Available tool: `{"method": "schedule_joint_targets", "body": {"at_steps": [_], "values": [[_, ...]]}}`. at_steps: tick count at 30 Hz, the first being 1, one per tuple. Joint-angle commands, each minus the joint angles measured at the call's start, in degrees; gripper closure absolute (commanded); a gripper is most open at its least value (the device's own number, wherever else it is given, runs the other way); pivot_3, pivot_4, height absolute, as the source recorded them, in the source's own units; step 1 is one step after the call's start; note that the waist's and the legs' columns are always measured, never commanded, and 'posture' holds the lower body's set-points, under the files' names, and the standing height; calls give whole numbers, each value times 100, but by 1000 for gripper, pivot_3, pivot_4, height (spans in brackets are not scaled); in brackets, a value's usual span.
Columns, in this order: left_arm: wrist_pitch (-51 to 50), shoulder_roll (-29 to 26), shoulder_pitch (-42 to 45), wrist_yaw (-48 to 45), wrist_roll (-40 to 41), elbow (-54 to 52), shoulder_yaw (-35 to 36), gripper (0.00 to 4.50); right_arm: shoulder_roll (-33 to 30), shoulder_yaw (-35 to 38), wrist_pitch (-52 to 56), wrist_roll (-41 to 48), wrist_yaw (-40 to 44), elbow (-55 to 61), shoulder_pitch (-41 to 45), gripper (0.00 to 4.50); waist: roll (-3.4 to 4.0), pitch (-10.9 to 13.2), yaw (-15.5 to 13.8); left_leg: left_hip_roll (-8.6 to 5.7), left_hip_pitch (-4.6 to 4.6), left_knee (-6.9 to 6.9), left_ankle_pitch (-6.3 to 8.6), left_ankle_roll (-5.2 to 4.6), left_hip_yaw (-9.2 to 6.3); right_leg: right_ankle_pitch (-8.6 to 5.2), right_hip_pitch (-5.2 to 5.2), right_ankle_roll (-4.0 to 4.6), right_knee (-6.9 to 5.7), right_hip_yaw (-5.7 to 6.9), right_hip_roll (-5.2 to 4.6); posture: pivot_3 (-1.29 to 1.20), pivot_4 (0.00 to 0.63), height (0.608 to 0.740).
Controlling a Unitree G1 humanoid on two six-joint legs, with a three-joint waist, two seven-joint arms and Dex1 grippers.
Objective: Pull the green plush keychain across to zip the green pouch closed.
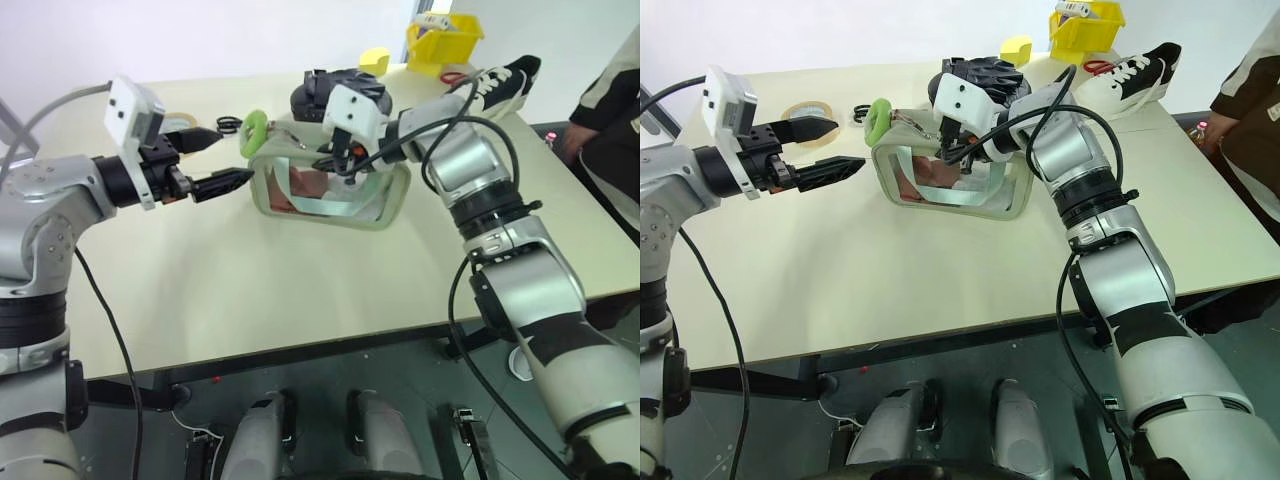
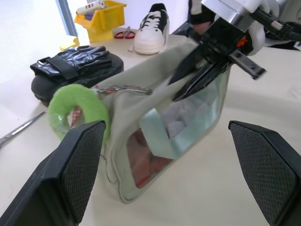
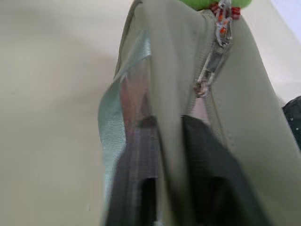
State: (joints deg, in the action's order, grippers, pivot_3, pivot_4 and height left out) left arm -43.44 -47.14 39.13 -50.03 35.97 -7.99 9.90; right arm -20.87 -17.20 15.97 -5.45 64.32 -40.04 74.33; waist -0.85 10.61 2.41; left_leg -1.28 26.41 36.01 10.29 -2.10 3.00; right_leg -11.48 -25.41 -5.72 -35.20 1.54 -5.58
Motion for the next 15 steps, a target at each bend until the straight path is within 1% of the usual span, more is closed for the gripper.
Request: {"method": "schedule_joint_targets", "body": {"at_steps": [1, 2, 3, 5, 8, 15], "values": [[90, -48, 68, -2, 15, -142, 115, 0, -22, 9, -108, -16, 86, 51, 122, 4470, 0, 0, 1, 0, 0, 0, 0, 0, 0, 0, 0, 0, 0, 0, 0, 0, 150, 740], [88, -46, 66, 5, 15, -147, 117, 0, -25, 12, -152, -25, 87, 38, 124, 4470, 0, 0, 2, 0, 0, 0, 0, 0, 0, 0, 0, 0, 0, 0, 0, 0, 150, 740], [90, -71, 52, 9, 11, -144, 147, 0, -60, -29, -455, -43, 183, 95, 110, 4470, 0, 0, 3, 0, 0, 0, 0, 0, 0, 0, 0, 0, 0, 0, 0, 0, 150, 740], [103, -155, 17, -9, -8, -112, 220, 0, -215, -147, -927, 4, 627, 512, -29, 4470, 0, 0, -2, 0, 0, 0, 0, 0, 0, 0, 0, 0, 0, 0, 0, 0, 150, 740], [112, -219, 1, -23, -27, -91, 265, 0, -333, -214, -1215, 58, 987, 843, -148, 4470, 0, 0, 0, 0, 1, -1, 0, 0, 0, 0, -1, -1, 1, 2, 0, 0, 150, 740], [51, -167, -33, 49, 39, -239, 229, 0, -375, -159, -916, 236, 1355, 1442, -362, 4470, 0, 0, -7, 1, 1, 1, 0, 0, -1, 0, 0, -1, 0, 4, 0, 0, 150, 740]]}}
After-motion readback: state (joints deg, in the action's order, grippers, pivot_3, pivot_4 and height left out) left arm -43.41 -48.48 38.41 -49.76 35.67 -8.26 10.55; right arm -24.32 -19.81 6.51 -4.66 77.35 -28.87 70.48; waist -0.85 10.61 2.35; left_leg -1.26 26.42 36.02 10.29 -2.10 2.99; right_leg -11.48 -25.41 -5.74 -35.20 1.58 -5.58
